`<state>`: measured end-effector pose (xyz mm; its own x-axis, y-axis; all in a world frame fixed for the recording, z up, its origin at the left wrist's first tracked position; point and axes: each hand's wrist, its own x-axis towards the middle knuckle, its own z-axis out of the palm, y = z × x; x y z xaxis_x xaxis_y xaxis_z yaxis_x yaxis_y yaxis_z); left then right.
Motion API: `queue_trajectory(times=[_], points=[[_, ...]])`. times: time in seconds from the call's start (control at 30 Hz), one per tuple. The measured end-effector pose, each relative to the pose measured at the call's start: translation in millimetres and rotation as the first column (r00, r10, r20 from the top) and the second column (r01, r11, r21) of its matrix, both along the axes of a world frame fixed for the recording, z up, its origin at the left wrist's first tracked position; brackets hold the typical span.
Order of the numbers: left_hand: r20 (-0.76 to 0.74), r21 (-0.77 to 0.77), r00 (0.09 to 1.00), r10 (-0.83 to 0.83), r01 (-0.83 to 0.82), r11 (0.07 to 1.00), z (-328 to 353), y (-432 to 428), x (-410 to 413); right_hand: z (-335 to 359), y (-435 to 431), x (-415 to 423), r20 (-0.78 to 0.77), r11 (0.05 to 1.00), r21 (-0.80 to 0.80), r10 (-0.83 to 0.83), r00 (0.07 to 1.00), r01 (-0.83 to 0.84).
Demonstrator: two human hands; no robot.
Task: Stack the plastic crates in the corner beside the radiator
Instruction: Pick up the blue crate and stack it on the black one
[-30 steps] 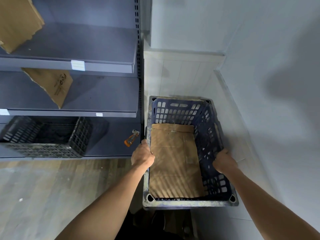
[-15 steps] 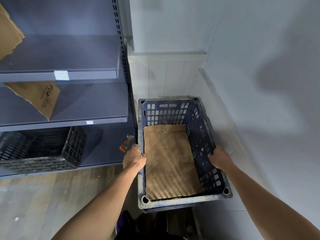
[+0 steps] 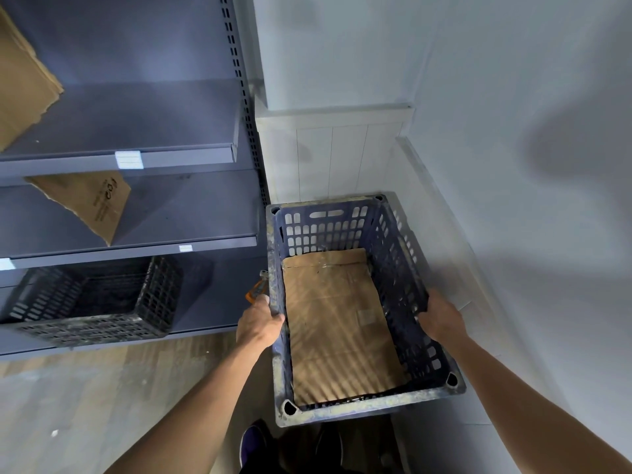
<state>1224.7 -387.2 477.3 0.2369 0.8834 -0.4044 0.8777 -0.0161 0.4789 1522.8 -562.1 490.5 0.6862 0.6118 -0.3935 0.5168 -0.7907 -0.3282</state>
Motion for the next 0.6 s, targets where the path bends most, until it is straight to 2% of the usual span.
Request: queue_trajectory(times=[0.27,0.4,0.5,0.6], points=[[-0.044,0.043,0.999,-0.024,0.026,0.999,0.5,-9.9,2.2,-2.4,-1.8,-13.9,0.085,0.994,-0.097,0.058,0.995,-0.049],[-0.075,0.05,0.993,-0.092,0.096,0.994,4.4,-15.3,0.9,-4.5,-4.2,-34.4,0.258,0.986,-0.155,0.105,0.96,-0.066],[-0.087,0.026,0.987,-0.136,0.139,0.99,4.8,-18.7,-6.1,-2.1,-2.2,-53.2,0.347,0.985,-0.136,0.151,0.926,-0.11],[-0.046,-0.004,0.982,-0.185,0.185,0.983,2.5,-18.7,-15.4,0.1,0.1,-74.9,0.343,0.985,-0.111,0.16,0.925,-0.13]])
